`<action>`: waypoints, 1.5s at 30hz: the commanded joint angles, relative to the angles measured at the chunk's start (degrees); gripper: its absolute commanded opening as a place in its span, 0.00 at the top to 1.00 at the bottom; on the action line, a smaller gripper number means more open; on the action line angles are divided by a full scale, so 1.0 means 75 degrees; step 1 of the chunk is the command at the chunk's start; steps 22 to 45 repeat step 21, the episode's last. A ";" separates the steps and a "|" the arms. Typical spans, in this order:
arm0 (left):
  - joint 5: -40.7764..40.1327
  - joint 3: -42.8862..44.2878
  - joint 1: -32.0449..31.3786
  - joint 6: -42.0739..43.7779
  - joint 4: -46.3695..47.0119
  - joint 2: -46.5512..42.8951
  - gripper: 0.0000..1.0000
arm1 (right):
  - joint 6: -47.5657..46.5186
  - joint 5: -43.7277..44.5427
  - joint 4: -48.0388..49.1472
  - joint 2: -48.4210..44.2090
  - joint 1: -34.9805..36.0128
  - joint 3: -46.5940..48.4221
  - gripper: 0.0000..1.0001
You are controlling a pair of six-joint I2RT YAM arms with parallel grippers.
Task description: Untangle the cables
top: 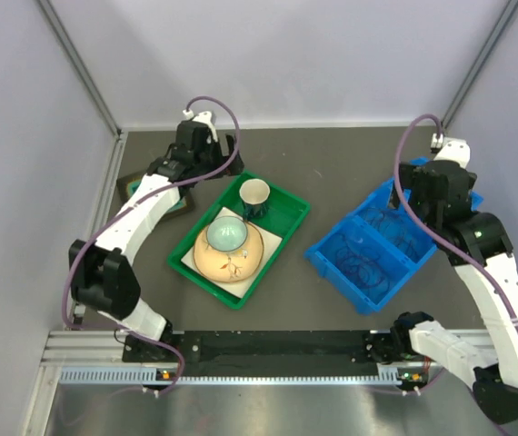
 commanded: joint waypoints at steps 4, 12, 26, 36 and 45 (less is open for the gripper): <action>-0.3315 -0.0036 0.0157 0.0273 -0.0822 -0.0869 0.01 | -0.0143 0.0792 -0.0800 0.0396 0.0071 0.0562 0.01; -0.3940 -0.0350 0.0286 0.0108 -0.1001 -0.1454 0.01 | -0.0178 0.0253 -0.0425 0.0173 0.0071 0.0211 0.01; -0.3892 -0.0374 0.0310 -0.0044 -0.1094 -0.1443 0.01 | -0.0178 0.0182 -0.0272 0.0197 0.0059 -0.0001 0.01; -0.3892 -0.0374 0.0310 -0.0044 -0.1094 -0.1443 0.01 | -0.0178 0.0182 -0.0272 0.0197 0.0059 -0.0001 0.01; -0.3892 -0.0374 0.0310 -0.0044 -0.1094 -0.1443 0.01 | -0.0178 0.0182 -0.0272 0.0197 0.0059 -0.0001 0.01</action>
